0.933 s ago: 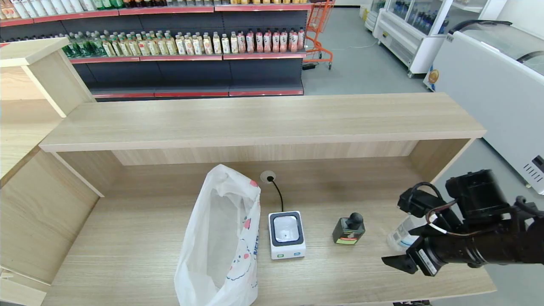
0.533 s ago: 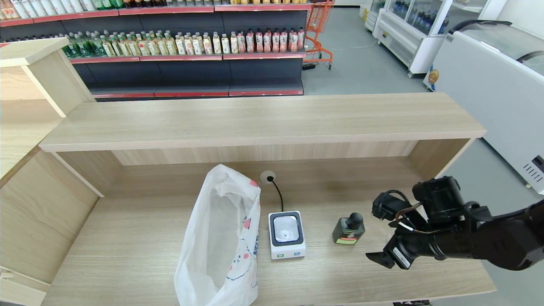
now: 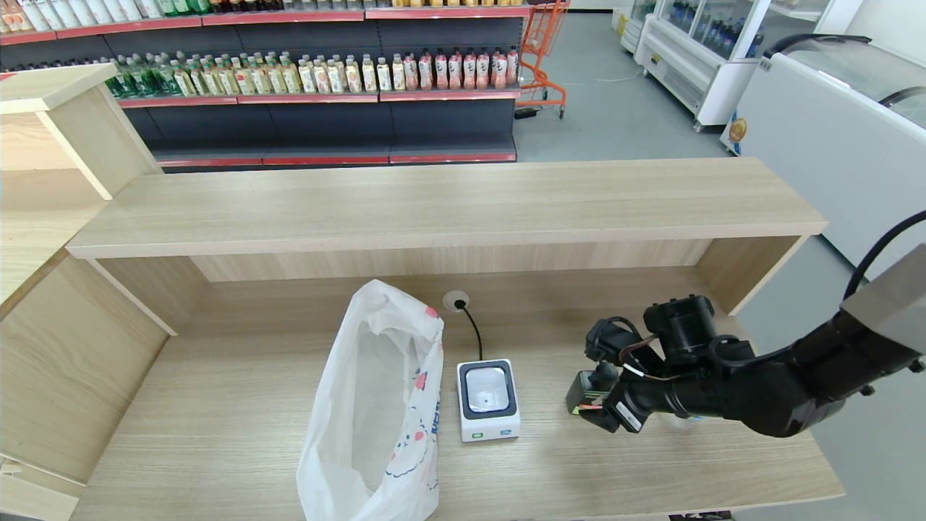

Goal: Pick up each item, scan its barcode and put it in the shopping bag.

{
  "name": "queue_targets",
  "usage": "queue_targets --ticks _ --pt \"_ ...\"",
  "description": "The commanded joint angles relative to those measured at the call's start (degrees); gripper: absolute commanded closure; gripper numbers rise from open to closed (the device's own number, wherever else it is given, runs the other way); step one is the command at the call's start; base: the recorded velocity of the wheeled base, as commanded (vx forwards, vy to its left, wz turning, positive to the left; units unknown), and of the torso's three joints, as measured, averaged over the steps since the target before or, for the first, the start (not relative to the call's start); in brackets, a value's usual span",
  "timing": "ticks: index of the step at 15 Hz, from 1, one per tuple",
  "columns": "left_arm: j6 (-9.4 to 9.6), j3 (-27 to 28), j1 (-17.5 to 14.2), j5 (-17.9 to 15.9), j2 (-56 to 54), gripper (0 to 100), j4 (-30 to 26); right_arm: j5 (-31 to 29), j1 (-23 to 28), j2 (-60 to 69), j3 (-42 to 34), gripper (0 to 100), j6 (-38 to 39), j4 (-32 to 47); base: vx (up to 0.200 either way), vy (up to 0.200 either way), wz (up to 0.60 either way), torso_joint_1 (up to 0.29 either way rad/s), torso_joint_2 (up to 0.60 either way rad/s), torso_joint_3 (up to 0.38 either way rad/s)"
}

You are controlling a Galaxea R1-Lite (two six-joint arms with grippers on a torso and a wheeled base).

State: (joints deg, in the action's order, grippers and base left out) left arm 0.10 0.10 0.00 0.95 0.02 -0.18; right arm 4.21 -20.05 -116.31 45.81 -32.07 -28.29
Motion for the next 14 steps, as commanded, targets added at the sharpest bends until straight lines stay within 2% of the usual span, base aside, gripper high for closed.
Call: queue_targets --ticks 1,6,9,10,14 --pt "-0.01 -0.01 0.0 0.02 -0.02 0 0.01 0.01 -0.95 -4.01 2.88 0 -0.09 -1.32 0.0 0.0 0.0 0.0 0.0 0.0" --pt "-0.01 -0.01 0.0 0.02 -0.02 0 0.01 0.01 -2.62 -8.41 7.54 0 -0.36 -1.68 0.0 0.0 0.0 0.0 0.0 0.0" --pt "-0.01 -0.01 0.0 0.02 -0.02 0 0.01 0.1 -2.97 -9.64 7.71 0 -0.18 -1.68 0.0 0.0 0.0 0.0 0.0 0.0" --pt "-0.01 -0.01 0.0 0.02 -0.02 0 0.01 0.01 -3.06 -10.25 7.71 100 -0.18 -1.76 0.0 0.0 0.0 0.0 0.0 0.0" --pt "-0.01 -0.01 0.0 0.02 -0.02 0 0.01 0.01 -3.68 -10.34 6.04 100 0.08 -2.99 0.0 0.0 0.0 0.0 0.0 0.0"
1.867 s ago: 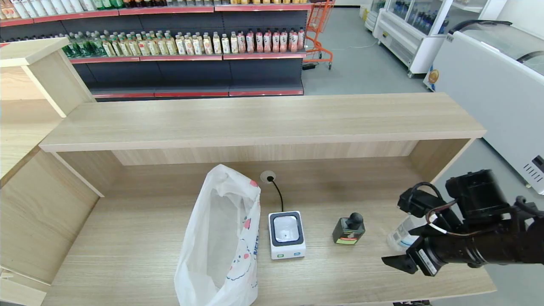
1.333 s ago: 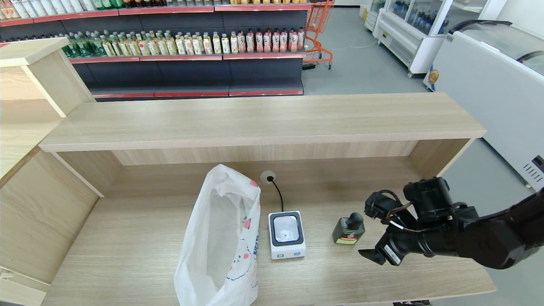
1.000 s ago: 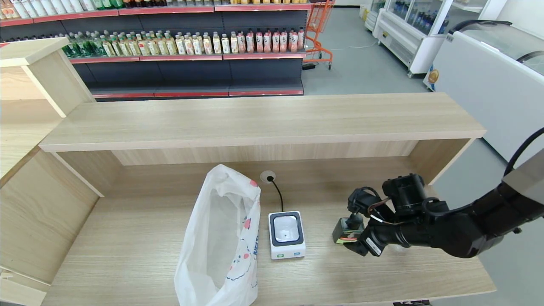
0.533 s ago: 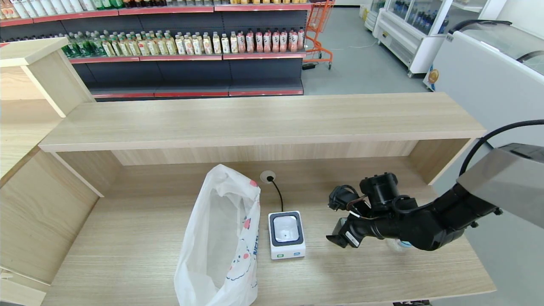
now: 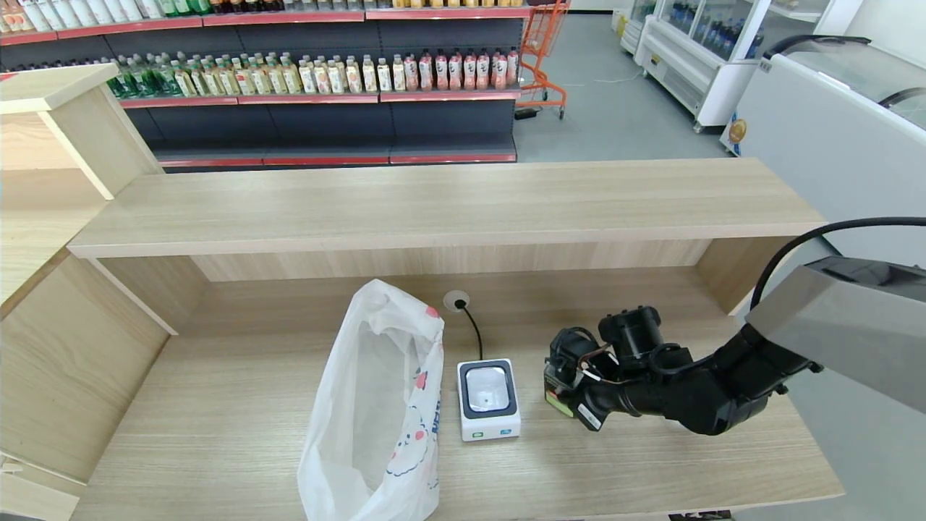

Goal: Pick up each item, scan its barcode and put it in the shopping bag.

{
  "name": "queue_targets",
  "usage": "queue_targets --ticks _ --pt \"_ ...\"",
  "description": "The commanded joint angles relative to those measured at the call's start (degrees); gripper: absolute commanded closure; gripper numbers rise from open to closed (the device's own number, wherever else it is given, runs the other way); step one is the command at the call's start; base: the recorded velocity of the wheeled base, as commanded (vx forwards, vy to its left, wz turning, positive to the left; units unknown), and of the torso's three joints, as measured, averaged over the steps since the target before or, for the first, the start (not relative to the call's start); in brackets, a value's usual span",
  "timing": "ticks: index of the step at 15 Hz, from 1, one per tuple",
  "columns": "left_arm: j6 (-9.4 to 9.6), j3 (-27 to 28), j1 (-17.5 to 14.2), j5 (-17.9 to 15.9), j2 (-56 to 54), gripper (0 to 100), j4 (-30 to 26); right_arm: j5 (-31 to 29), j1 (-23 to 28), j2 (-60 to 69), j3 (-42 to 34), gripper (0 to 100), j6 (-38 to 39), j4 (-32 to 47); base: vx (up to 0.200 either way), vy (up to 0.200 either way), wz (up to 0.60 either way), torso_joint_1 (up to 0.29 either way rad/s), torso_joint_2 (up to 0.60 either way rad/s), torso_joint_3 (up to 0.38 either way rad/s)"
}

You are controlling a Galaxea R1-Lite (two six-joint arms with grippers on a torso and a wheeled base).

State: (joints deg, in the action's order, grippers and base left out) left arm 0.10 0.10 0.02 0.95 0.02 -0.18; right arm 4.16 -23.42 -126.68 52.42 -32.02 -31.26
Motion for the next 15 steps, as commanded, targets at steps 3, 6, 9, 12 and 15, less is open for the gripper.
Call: queue_targets --ticks 3,6,9,12,15 --pt "-0.01 -0.01 -0.02 0.02 -0.02 0 0.01 0.41 -0.4 2.32 -1.88 100 0.65 -0.82 0.0 0.0 0.0 0.0 0.0 0.0" --pt "-0.01 -0.01 -0.02 0.02 -0.02 0 0.01 1.73 -0.66 7.07 -3.2 100 4.87 -4.6 0.0 0.0 0.0 0.0 0.0 0.0" --pt "-0.01 -0.01 -0.02 0.02 -0.02 0 0.01 1.38 3.47 19.55 -8.3 100 10.49 -5.04 0.0 0.0 0.0 0.0 0.0 0.0" --pt "-0.01 -0.01 -0.02 0.02 -0.02 0 0.01 1.47 8.04 29.65 -14.19 100 5.22 -5.31 0.0 0.0 0.0 0.0 0.0 0.0" --pt "-0.01 -0.01 -0.02 0.02 -0.02 0 0.01 10.96 12.08 44.51 -25.26 100 -20.71 -11.63 0.0 0.0 0.0 0.0 0.0 0.0"
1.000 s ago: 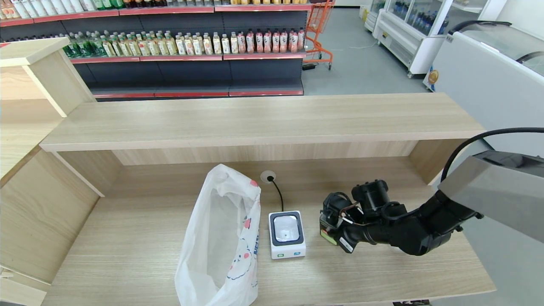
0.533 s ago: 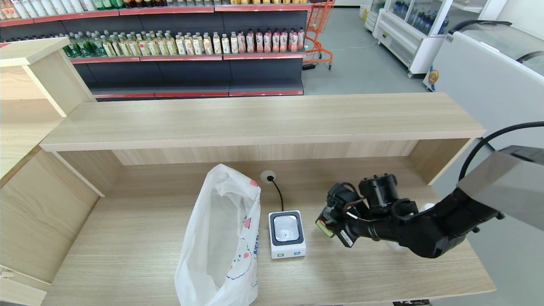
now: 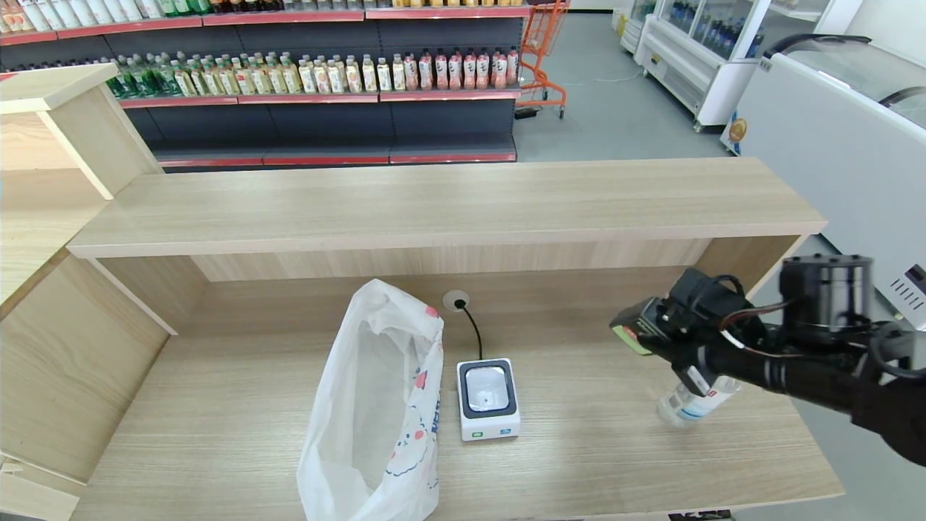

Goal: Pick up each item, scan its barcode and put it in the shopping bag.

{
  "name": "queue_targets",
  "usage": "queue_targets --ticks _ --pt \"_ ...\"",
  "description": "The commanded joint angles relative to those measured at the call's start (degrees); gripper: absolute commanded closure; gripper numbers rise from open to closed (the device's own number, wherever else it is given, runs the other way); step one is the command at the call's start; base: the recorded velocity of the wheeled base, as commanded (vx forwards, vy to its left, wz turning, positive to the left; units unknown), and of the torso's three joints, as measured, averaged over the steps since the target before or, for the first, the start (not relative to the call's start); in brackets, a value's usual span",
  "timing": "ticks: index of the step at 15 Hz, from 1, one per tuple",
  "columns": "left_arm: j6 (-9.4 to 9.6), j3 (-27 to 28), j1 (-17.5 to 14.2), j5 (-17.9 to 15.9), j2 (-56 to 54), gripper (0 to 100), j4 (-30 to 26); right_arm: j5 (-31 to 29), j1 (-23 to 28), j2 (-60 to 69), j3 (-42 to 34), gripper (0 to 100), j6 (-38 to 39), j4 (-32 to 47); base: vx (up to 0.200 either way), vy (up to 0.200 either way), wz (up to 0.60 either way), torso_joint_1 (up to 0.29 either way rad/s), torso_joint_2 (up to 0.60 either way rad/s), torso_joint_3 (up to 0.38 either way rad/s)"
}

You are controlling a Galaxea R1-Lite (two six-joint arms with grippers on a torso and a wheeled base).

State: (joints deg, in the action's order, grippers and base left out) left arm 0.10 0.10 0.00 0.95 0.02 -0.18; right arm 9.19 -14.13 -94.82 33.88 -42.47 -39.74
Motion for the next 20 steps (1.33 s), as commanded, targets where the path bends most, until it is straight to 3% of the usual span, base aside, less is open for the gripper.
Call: queue_targets --ticks 1,2,3,4,6,7,8,12,15,20 --pt "-0.01 -0.01 0.0 0.02 -0.02 0 0.01 16.03 4.02 14.22 -6.46 100 -16.59 -3.33 0.0 0.0 0.0 0.0 0.0 0.0" --pt "-0.01 -0.01 0.0 0.02 -0.02 0 0.01 28.34 5.08 15.19 -6.9 100 -24.24 -3.15 0.0 0.0 0.0 0.0 0.0 0.0" --pt "-0.01 -0.01 0.0 0.02 -0.02 0 0.01 33.96 5.52 15.01 -7.07 100 -27.75 -3.06 0.0 0.0 0.0 0.0 0.0 0.0" --pt "-0.01 -0.01 0.0 0.02 -0.02 0 0.01 44.95 7.62 14.31 -8.39 100 -36.98 -3.06 0.0 0.0 0.0 0.0 0.0 0.0" --pt "-0.01 -0.01 0.0 0.02 -0.02 0 0.01 51.28 6.22 12.03 -8.39 100 -54.65 -2.89 0.0 0.0 0.0 0.0 0.0 0.0" --pt "-0.01 -0.01 0.0 0.02 -0.02 0 0.01 52.16 4.72 11.41 -8.48 100 -60.45 -2.89 0.0 0.0 0.0 0.0 0.0 0.0" --pt "-0.01 -0.01 0.0 0.02 -0.02 0 0.01 51.98 -1.87 10.53 -8.83 100 -72.66 -2.27 0.0 0.0 0.0 0.0 0.0 0.0" --pt "-0.01 -0.01 0.0 0.02 -0.02 0 0.01 42.49 -17.6 4.73 -6.72 100 -91.91 0.01 0.0 0.0 0.0 0.0 0.0 0.0" --pt "-0.01 -0.01 0.0 0.02 -0.02 0 0.01 42.66 -19.53 2.18 -5.49 100 -100.97 -0.42 0.0 0.0 0.0 0.0 0.0 0.0" --pt "-0.01 -0.01 0.0 0.02 -0.02 0 0.01 43.37 -21.29 3.59 -4.52 100 -106.59 -0.6 0.0 0.0 0.0 0.0 0.0 0.0"
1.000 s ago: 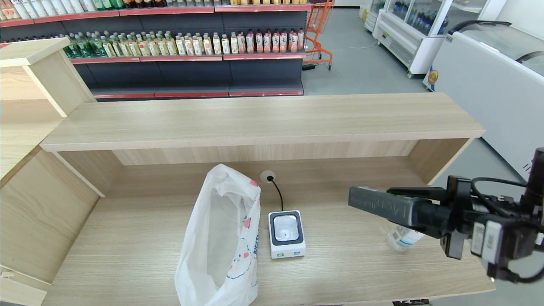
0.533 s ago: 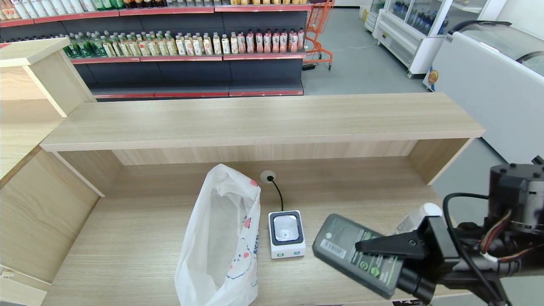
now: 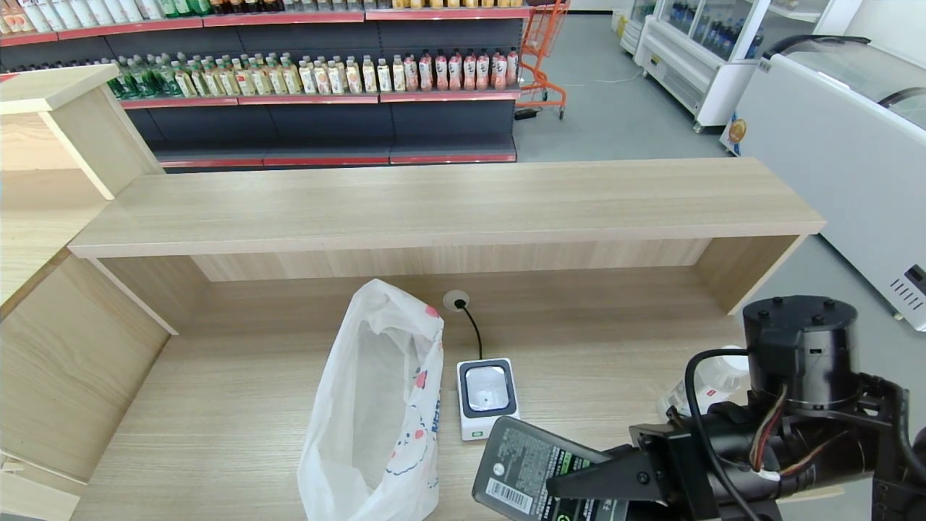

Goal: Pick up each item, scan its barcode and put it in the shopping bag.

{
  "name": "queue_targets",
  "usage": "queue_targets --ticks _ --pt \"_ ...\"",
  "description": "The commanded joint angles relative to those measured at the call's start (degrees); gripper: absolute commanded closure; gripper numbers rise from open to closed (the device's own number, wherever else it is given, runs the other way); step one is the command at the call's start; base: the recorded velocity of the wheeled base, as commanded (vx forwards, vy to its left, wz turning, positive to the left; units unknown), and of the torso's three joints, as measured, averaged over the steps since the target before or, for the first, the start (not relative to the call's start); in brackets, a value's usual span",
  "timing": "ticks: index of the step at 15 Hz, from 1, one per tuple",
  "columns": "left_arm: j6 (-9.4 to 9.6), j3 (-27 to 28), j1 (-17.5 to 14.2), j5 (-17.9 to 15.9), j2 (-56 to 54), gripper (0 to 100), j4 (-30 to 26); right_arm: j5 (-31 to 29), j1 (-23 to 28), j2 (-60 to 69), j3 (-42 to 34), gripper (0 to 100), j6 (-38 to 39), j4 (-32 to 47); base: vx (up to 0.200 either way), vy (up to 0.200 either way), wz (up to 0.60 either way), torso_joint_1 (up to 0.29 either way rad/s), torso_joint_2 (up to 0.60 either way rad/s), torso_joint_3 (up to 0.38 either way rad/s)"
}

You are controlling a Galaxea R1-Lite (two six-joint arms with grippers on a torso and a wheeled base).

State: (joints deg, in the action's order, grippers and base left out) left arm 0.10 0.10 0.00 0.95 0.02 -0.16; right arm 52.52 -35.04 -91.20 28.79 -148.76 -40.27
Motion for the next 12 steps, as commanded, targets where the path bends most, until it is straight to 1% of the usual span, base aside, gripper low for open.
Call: queue_targets --ticks 1,4,6,9,12 --pt "-0.01 -0.01 0.0 0.02 -0.02 0 -0.02 0.13 -0.38 0.06 1.26 100 -1.27 -0.34 0.0 0.0 0.0 0.0 0.0 0.0" --pt "-0.01 -0.01 0.0 0.02 -0.02 0 -0.02 1.01 -0.38 -0.12 0.82 100 -2.94 -4.3 0.0 0.0 0.0 0.0 0.0 0.0" --pt "-0.01 -0.01 0.0 0.02 -0.02 0 -0.02 1.45 -0.38 -0.82 0.12 100 -5.13 -4.38 0.0 0.0 0.0 0.0 0.0 0.0" --pt "-0.01 -0.01 0.0 0.02 -0.02 0 -0.02 1.27 -1.35 -2.76 -0.76 100 -5.13 -5.44 0.0 0.0 0.0 0.0 0.0 0.0" --pt "-0.01 -0.01 0.0 0.02 -0.02 0 -0.02 1.27 -1.26 -3.9 -0.93 100 -5.13 -6.84 0.0 0.0 0.0 0.0 0.0 0.0"
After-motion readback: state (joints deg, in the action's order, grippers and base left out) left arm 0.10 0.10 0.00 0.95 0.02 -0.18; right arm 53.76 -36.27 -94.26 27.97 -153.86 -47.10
